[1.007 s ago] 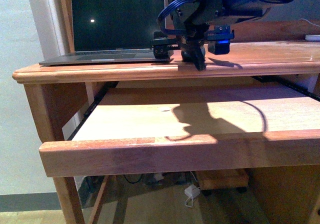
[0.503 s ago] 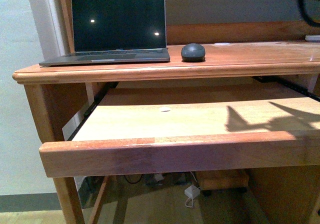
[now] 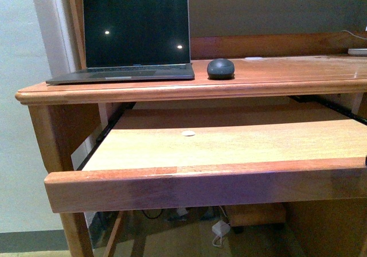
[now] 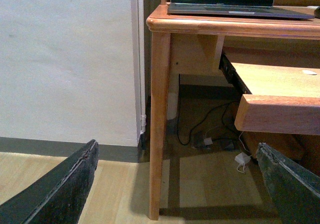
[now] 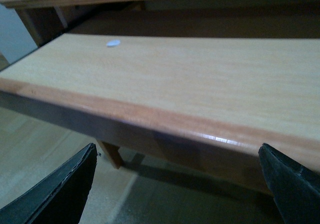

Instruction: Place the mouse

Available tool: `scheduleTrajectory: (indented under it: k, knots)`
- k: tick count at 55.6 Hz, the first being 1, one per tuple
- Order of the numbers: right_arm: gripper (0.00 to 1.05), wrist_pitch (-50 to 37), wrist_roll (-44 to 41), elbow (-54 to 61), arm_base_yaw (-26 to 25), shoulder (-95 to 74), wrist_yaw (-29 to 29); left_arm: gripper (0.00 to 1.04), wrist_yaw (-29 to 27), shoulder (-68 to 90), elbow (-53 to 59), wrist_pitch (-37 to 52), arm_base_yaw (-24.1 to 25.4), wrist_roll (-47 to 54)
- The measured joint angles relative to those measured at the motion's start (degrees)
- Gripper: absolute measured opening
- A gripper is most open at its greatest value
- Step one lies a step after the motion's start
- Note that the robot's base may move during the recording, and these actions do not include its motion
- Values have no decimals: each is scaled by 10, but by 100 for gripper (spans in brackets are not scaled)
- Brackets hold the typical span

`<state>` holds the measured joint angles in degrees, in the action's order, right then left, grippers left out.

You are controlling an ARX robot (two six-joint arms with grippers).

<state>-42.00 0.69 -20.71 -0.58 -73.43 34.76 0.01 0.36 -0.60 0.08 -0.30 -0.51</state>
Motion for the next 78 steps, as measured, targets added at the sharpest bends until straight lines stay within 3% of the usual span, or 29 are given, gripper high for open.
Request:
scheduleTrajectory:
  k: [17,31,56,70,78]
  knots:
    - [97,-84,-26,3,72,-104,-83,97,0,0,0,0,0,0]
    - [97,-103,-22,-82,133,-197,-180,97,0,0,0,0,0,0]
    - [97,-15,-25,-360,213,-381,-364,97,0,0,0,0,0,0]
    - [97,35,-23,-480,241,-448,-440,97,0,0,0,0,0,0]
    - [97,30,-22,-478,244,-448,-438,97,0,0,0,0,0,0]
